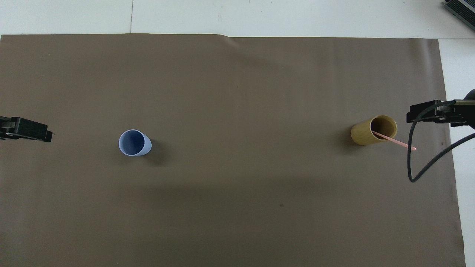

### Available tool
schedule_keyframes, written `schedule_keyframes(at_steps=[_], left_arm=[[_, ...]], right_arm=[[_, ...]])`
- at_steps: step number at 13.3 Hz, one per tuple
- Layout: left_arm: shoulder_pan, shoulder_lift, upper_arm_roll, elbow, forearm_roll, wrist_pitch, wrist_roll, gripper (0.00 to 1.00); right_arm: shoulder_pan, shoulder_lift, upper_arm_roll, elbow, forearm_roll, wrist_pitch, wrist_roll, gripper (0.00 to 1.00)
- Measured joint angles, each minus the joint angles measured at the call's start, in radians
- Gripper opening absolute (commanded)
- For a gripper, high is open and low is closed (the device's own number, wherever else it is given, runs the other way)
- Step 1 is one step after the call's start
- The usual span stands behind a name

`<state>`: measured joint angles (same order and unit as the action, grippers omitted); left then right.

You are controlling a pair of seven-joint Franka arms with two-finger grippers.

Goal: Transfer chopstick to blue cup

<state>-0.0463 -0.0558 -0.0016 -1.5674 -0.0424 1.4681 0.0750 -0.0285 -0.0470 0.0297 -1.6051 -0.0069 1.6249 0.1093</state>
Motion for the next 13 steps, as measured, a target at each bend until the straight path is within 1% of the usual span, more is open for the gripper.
schedule_keyframes(at_steps=[2,5,7,8,13], left_arm=[[0.000,0.000,-0.002,0.000,-0.001,-0.001,0.001,1.00],[-0.005,-0.001,-0.039,-0.001,-0.004,-0.006,0.003,1.00],[-0.022,-0.008,-0.049,-0.025,-0.005,-0.002,0.003,1.00],[-0.029,-0.011,-0.050,-0.056,-0.005,0.023,0.000,1.00],[-0.046,-0.009,-0.051,-0.327,-0.005,0.331,-0.041,1.00]], right_arm=[[0.000,0.000,0.000,0.000,0.000,0.000,0.000,1.00],[0.000,0.000,0.000,0.000,0.000,0.000,0.000,1.00],[0.000,0.000,0.000,0.000,0.000,0.000,0.000,1.00],[0.000,0.000,0.000,0.000,0.000,0.000,0.000,1.00],[0.000,0.000,0.000,0.000,0.000,0.000,0.000,1.00]])
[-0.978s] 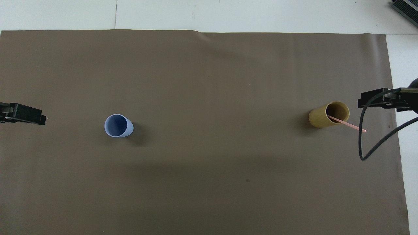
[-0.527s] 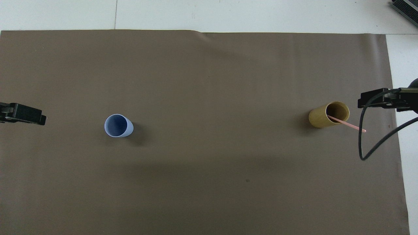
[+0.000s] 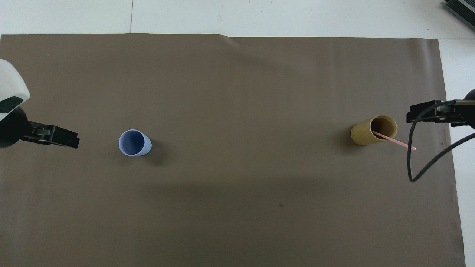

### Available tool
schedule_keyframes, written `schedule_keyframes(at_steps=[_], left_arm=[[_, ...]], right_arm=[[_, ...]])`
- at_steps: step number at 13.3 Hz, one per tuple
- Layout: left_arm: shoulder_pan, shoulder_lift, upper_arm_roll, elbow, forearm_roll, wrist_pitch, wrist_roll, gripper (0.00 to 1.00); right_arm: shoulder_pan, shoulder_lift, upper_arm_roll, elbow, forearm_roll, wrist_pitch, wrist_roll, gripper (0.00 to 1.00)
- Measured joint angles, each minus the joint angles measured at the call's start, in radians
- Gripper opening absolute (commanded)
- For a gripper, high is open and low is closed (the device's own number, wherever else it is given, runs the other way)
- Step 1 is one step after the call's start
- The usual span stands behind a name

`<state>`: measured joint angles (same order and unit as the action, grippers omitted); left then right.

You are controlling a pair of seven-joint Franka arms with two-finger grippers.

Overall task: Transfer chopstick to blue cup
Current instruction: 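Reach the left gripper to the blue cup and grasp its rim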

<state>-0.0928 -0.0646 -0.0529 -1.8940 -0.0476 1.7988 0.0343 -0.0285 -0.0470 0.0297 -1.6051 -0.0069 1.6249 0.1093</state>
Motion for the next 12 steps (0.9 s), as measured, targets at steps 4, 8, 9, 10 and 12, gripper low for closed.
schedule_keyframes(at_steps=[4,8,9,10,12], left_arm=[[-0.025,0.007,-0.001,-0.207,0.000,0.269,-0.017,1.00],[-0.051,0.070,-0.001,-0.283,-0.001,0.398,-0.057,1.00],[-0.051,0.085,-0.001,-0.286,-0.001,0.414,-0.058,1.00],[-0.051,0.097,0.000,-0.290,-0.001,0.427,-0.058,1.00],[-0.051,0.105,0.000,-0.305,-0.001,0.445,-0.058,0.35]], right_arm=[[0.000,0.000,0.000,0.000,0.000,0.002,0.000,1.00],[-0.001,0.000,-0.001,-0.001,0.000,0.008,0.000,1.00],[-0.001,0.000,-0.001,-0.004,0.000,0.023,0.000,1.00],[-0.001,0.000,-0.002,-0.013,0.000,0.039,0.000,1.00],[-0.003,0.000,-0.008,-0.036,0.000,0.051,0.000,1.00]])
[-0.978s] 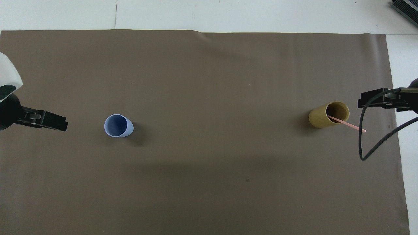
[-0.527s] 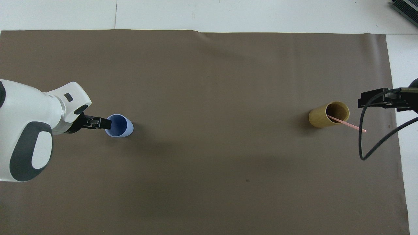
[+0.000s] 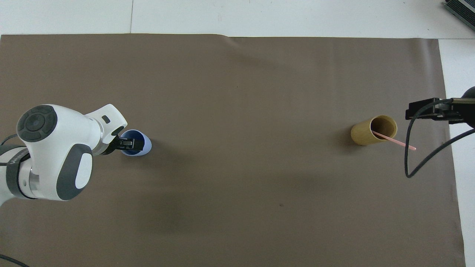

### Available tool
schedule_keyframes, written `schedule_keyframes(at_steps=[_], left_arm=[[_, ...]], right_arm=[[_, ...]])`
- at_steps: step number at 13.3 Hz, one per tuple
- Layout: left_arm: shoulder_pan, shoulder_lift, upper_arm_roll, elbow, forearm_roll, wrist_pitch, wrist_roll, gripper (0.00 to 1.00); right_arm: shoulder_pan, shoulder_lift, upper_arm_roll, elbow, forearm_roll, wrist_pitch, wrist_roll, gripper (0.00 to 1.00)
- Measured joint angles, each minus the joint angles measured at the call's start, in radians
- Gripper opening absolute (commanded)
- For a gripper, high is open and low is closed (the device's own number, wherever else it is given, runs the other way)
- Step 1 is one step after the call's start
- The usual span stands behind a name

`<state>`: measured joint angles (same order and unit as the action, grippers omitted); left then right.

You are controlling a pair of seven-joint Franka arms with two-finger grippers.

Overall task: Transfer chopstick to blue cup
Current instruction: 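Reach the left gripper to the blue cup and grasp its rim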

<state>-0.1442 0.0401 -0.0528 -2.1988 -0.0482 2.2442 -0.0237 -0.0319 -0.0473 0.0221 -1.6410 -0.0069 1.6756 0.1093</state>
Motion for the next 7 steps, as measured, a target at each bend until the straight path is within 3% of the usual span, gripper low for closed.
schedule_keyframes(at_steps=[1,7], left_arm=[[0.000,0.000,0.000,-0.004,0.000,0.003,0.003,0.00],[-0.005,0.004,0.001,0.018,0.000,0.013,0.057,0.00]], right_arm=[[-0.001,-0.001,-0.003,-0.008,0.000,0.004,0.000,1.00],[-0.001,-0.011,-0.005,-0.022,0.000,0.014,-0.014,1.00]])
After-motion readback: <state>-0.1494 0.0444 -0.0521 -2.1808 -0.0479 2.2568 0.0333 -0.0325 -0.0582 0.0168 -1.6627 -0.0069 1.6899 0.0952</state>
